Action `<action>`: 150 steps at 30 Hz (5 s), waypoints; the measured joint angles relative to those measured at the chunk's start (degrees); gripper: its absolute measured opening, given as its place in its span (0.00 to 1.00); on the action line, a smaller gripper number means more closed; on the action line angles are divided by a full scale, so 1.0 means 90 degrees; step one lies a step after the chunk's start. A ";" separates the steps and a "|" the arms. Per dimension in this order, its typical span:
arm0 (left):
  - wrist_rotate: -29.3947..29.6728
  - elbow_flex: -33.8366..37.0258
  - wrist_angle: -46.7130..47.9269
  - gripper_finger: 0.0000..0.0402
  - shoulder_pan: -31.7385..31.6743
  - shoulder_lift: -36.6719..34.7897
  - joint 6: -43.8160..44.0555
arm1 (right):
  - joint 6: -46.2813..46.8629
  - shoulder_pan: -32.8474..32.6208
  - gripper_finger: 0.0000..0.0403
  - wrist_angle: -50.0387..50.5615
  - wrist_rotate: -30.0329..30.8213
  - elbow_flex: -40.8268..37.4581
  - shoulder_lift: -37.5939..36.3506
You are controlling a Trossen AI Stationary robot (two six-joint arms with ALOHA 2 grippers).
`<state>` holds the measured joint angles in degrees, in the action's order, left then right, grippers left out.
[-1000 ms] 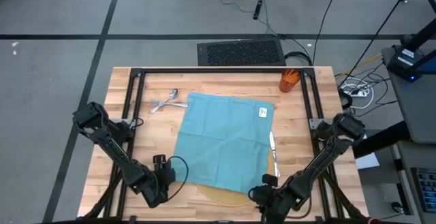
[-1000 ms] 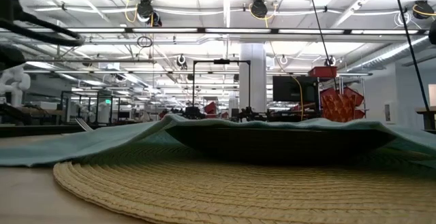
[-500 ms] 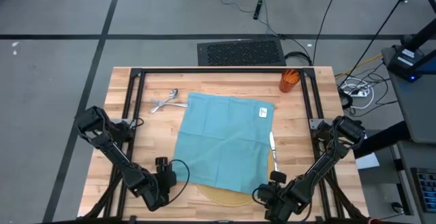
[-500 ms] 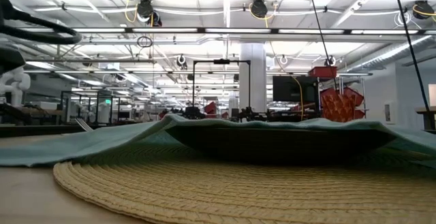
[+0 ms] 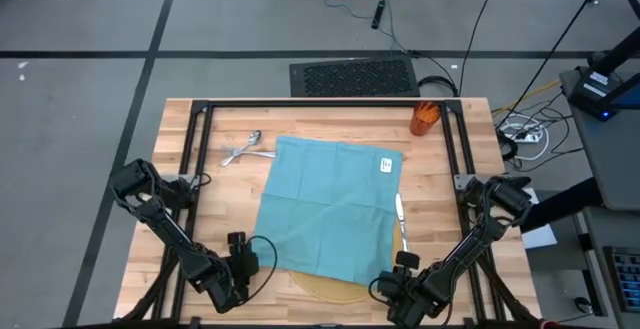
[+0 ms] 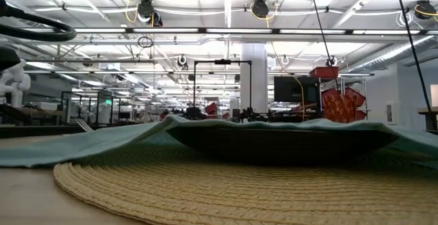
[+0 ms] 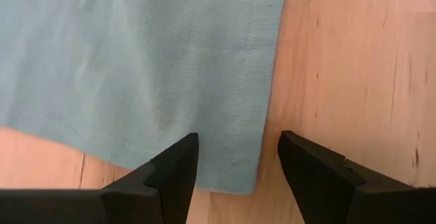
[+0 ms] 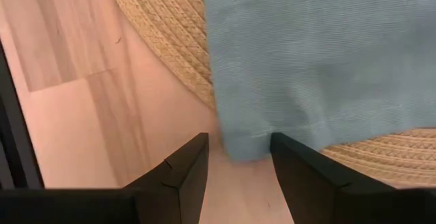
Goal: Set table place
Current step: Fold the blue napkin
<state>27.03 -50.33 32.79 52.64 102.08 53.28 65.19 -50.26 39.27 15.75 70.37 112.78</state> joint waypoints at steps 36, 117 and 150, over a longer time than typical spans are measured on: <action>0.0581 -0.0968 0.1746 0.00 -0.0007 0.0058 -0.0471 | -0.0057 0.0041 0.00 0.2223 0.0887 0.1365 0.0230; 0.1966 -0.1744 0.0355 0.00 -0.6643 -0.1065 -0.7023 | -0.3452 0.5003 0.00 0.2853 0.2083 -0.1176 -0.3789; 0.1155 -0.0612 -0.1144 0.00 -0.7661 -0.1061 -0.7672 | -0.5373 0.6959 0.00 0.1239 0.1136 -0.1667 -0.3765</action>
<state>37.43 -55.83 22.49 -16.31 92.53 -15.77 16.84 12.37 50.42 25.98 55.36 78.89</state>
